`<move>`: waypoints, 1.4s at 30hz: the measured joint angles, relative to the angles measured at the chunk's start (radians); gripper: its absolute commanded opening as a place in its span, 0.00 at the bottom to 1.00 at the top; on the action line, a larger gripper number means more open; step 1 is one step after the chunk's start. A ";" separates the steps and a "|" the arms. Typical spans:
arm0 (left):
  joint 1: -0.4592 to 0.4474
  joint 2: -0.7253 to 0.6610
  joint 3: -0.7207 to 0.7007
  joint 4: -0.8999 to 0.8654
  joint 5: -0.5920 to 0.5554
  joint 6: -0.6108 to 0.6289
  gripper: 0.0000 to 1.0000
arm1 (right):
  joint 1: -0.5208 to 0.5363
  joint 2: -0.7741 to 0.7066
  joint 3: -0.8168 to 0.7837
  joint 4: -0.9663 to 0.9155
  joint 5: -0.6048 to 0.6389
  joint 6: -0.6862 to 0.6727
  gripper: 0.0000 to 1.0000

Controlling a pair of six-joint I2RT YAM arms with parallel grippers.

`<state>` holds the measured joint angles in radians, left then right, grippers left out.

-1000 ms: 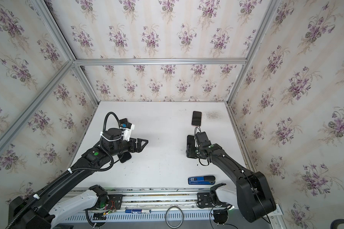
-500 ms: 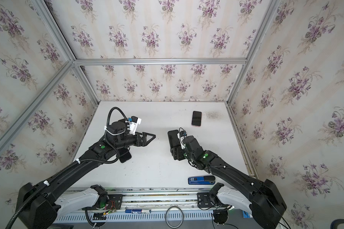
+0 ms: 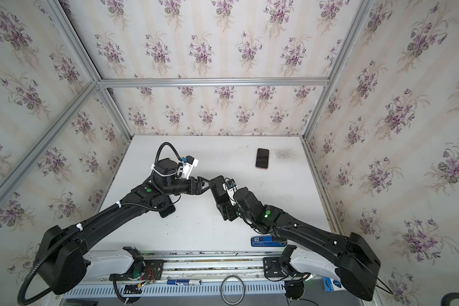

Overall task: Take the phone out of the phone case
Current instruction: Pass the phone.

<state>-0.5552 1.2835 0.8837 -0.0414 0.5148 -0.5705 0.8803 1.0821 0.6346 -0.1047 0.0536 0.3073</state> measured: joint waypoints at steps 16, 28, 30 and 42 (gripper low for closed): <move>-0.002 0.013 -0.001 0.006 0.031 -0.019 0.36 | 0.034 0.011 0.007 0.035 0.007 -0.013 0.35; -0.005 0.012 -0.003 0.019 0.069 -0.042 0.00 | 0.042 0.026 0.013 0.050 0.013 -0.026 0.37; -0.004 0.005 -0.004 0.017 0.069 -0.041 0.00 | 0.042 0.026 0.013 0.051 0.012 -0.027 0.46; -0.002 -0.204 -0.004 -0.002 -0.054 -0.034 0.00 | 0.043 -0.094 0.013 0.100 -0.003 -0.017 0.96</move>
<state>-0.5571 1.0794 0.8799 -0.0437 0.4610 -0.6044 0.9237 0.9882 0.6476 -0.0051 0.0505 0.2901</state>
